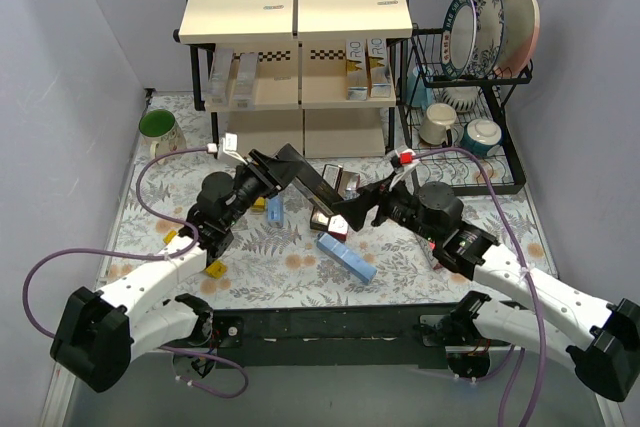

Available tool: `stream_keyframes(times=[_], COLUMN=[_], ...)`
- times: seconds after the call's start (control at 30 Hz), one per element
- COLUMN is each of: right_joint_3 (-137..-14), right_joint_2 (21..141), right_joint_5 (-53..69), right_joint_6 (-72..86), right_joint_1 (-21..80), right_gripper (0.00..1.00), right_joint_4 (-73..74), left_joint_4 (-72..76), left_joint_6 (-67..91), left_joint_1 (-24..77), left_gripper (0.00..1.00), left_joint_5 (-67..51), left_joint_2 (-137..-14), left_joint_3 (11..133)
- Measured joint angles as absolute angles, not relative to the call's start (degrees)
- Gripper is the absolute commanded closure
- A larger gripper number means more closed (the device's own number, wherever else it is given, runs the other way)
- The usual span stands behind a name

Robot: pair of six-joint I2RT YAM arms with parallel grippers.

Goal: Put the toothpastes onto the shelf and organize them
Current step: Pick up the toothpaste from the center of the board.

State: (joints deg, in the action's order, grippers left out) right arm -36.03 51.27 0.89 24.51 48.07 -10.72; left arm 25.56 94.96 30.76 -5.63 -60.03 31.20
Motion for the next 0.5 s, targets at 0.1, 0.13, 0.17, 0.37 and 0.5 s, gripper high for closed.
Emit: stream_keyframes(times=[0.1,0.13,0.17,0.37,0.5], right_joint_3=[-33.69,-32.51,-31.18,-26.20,-25.65], right_joint_2=[50.57,50.50,50.50,52.31,54.59], right_joint_5=[6.13,8.21,10.37,19.75,24.71], right_joint_6=[27.03,28.36,29.71,38.09,42.50], right_joint_1=[44.93,43.66,42.11,35.16,33.89], right_gripper=[0.02,0.02,0.02,0.02,0.03], right_joint_4=[-15.20,-17.28,-19.35,-30.41,-38.92], left_joint_4=[27.99,28.86,29.69,35.75,38.26], left_joint_6=[95.68,95.92,96.14,98.21,99.44], left_joint_1=[29.69,29.65,29.61,29.45,29.45], left_gripper=[0.72,0.71,0.71,0.71,0.70], left_joint_5=[-6.35,-6.59,-6.85,-8.78,-10.22], left_joint_2=[-58.87,-58.46,-57.98,-55.70,-55.59], left_joint_3=[30.79,30.65,30.52,28.97,28.18])
